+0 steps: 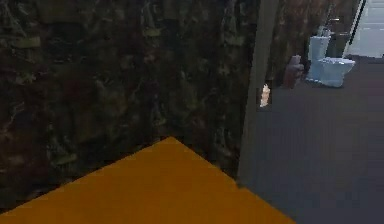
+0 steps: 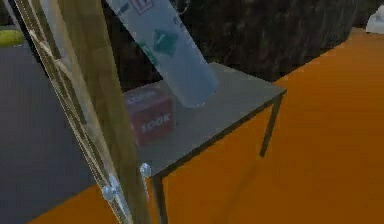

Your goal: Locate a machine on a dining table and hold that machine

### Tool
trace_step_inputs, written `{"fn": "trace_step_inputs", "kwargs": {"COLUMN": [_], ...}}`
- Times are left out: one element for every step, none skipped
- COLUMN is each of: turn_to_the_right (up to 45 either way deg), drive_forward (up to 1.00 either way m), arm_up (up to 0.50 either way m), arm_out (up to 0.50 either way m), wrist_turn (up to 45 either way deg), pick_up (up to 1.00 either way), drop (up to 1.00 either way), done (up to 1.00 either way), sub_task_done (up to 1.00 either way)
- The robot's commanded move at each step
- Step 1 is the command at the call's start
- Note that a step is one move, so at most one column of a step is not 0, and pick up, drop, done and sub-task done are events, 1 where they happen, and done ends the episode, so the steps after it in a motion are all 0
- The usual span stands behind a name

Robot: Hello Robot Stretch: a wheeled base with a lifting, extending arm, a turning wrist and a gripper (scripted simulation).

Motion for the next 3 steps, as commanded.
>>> {"fn": "trace_step_inputs", "kwargs": {"turn_to_the_right": [0.0, 45.0, 0.0], "drive_forward": [0.30, 0.00, 1.00], "arm_up": [0.00, 0.00, 0.00], "arm_out": [0.00, 0.00, 0.00], "wrist_turn": [0.0, 0.0, 0.0], "pick_up": [0.00, 0.00, 0.00], "drop": [0.00, 0.00, 0.00], "done": [0.00, 0.00, 0.00], "sub_task_done": [0.00, 0.00, 0.00]}}
